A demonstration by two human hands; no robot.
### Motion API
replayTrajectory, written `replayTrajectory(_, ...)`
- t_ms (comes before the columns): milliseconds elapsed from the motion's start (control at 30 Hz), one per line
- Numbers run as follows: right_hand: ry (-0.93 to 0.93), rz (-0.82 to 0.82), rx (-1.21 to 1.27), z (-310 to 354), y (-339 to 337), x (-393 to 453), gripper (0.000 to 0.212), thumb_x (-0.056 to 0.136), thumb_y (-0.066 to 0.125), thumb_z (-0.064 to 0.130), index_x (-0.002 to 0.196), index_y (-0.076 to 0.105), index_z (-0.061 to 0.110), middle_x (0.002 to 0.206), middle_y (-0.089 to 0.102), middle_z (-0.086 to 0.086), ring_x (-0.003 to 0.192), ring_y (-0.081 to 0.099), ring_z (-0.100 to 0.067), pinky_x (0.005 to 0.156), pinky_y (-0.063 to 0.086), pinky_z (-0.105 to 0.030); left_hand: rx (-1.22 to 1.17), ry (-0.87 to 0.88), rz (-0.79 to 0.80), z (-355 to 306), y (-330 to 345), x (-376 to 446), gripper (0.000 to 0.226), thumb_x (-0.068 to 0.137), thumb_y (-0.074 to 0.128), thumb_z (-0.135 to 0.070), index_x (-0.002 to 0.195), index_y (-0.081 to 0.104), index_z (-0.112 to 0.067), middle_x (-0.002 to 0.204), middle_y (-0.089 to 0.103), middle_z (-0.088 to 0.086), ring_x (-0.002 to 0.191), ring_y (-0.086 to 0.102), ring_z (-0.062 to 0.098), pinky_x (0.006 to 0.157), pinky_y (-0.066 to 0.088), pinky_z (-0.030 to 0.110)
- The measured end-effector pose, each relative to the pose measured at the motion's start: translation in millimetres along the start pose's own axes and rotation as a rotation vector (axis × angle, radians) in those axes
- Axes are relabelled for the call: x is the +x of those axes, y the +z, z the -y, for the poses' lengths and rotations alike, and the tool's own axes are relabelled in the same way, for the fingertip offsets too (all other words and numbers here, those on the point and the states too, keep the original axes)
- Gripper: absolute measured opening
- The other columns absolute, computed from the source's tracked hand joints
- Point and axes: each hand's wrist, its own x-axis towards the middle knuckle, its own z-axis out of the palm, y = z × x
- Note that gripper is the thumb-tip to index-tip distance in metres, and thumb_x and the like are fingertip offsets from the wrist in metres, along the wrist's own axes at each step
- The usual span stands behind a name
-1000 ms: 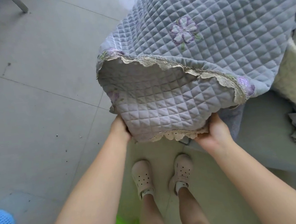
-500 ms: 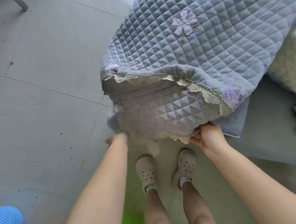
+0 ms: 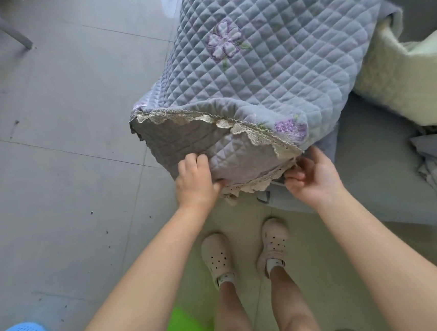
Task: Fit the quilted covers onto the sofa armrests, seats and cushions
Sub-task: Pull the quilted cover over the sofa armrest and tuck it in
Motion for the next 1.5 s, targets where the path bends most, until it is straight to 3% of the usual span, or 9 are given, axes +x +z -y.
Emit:
replayTrajectory(167,-0.076,-0.006,-0.106,0.3,-13.4,-3.4,0.025,0.094,0.046,0.032,0.072,0.053,0.023,0.042,0.049,0.01,0.038,0.035,-0.005,0.037,0.029,-0.013,0.281,0.198,0.098,-0.2,-24.0,12.8,0.028,0.093,0.044,-0.023,0.109,0.05,-0.001,0.117,0.049,0.013,0.112,0.044,0.028,0.082,0.04,0.041)
replayTrajectory(233,-0.086,0.014,-0.203,0.7,-26.8,-11.2,0.026,0.094,0.044,0.036,0.072,0.052,0.024,0.045,0.047,0.01,0.038,0.032,-0.005,0.042,0.024,-0.017,0.349,0.239,0.124,-8.2,-25.7,5.0,0.027,0.096,0.037,-0.02,0.108,0.051,-0.001,0.117,0.051,0.013,0.111,0.048,0.028,0.079,0.041,0.038)
replayTrajectory(367,-0.082,-0.096,-0.324,11.6,-45.3,-21.8,0.036,0.094,0.043,0.045,0.065,0.043,0.022,0.031,0.033,0.01,0.025,0.023,-0.003,0.031,0.019,-0.01,0.519,0.314,0.219,-35.8,-10.9,-23.6,0.025,0.096,0.037,-0.021,0.113,0.052,-0.009,0.121,0.052,0.006,0.116,0.05,0.025,0.083,0.043,0.035)
replayTrajectory(500,-0.107,-0.25,-0.523,20.6,-70.1,-27.4,0.045,0.095,0.031,0.051,0.066,0.045,0.019,0.043,0.04,0.005,0.025,0.033,-0.003,0.033,0.028,-0.014,0.461,0.182,0.253,-68.7,26.7,-56.9,0.027,0.095,0.033,-0.012,0.119,0.047,-0.008,0.124,0.048,0.009,0.115,0.051,0.029,0.083,0.043,0.037)
replayTrajectory(700,-0.206,-0.412,-0.822,19.0,-98.3,18.2,0.064,0.1,0.015,0.041,0.111,0.056,-0.006,0.091,0.057,-0.013,0.083,0.054,-0.029,0.076,0.044,-0.035,0.472,0.09,0.192,-96.5,49.3,-49.6,0.032,0.095,0.032,-0.007,0.123,0.046,-0.007,0.125,0.049,0.009,0.114,0.054,0.029,0.083,0.045,0.035)
replayTrajectory(800,-0.286,-0.445,-0.917,18.6,-107.7,30.4,0.063,0.101,0.013,0.033,0.112,0.055,-0.013,0.117,0.057,-0.025,0.111,0.052,-0.037,0.091,0.039,-0.037,0.565,0.118,0.217,-107.8,51.8,-40.3,0.035,0.093,0.035,-0.003,0.124,0.05,-0.006,0.124,0.052,0.01,0.113,0.056,0.029,0.084,0.047,0.036)
replayTrajectory(1233,-0.337,-0.516,-1.029,5.8,-122.0,94.3,0.066,0.101,0.012,0.034,0.081,0.061,-0.004,0.102,0.063,-0.028,0.098,0.058,-0.039,0.078,0.042,-0.037,0.761,0.297,0.345,-124.0,85.6,-2.2,0.035,0.09,0.043,-0.001,0.122,0.056,-0.009,0.125,0.059,0.006,0.115,0.057,0.025,0.086,0.049,0.033)
replayTrajectory(1333,-0.307,-0.541,-1.023,8.5,-115.6,102.6,0.063,0.102,0.014,0.034,0.1,0.061,-0.007,0.106,0.062,-0.027,0.102,0.057,-0.039,0.082,0.043,-0.038,0.79,0.312,0.343,-120.4,91.7,2.0,0.033,0.089,0.042,0.003,0.118,0.057,-0.007,0.122,0.06,0.008,0.111,0.058,0.027,0.084,0.048,0.033)
replayTrajectory(1500,-0.295,-0.577,-1.109,5.3,-121.3,105.7,0.064,0.102,0.013,0.035,0.105,0.061,-0.006,0.109,0.062,-0.027,0.106,0.056,-0.038,0.085,0.042,-0.038,0.817,0.287,0.352,-120.3,100.3,1.4,0.031,0.092,0.04,0.001,0.117,0.059,-0.004,0.121,0.061,0.01,0.112,0.058,0.029,0.088,0.047,0.034)
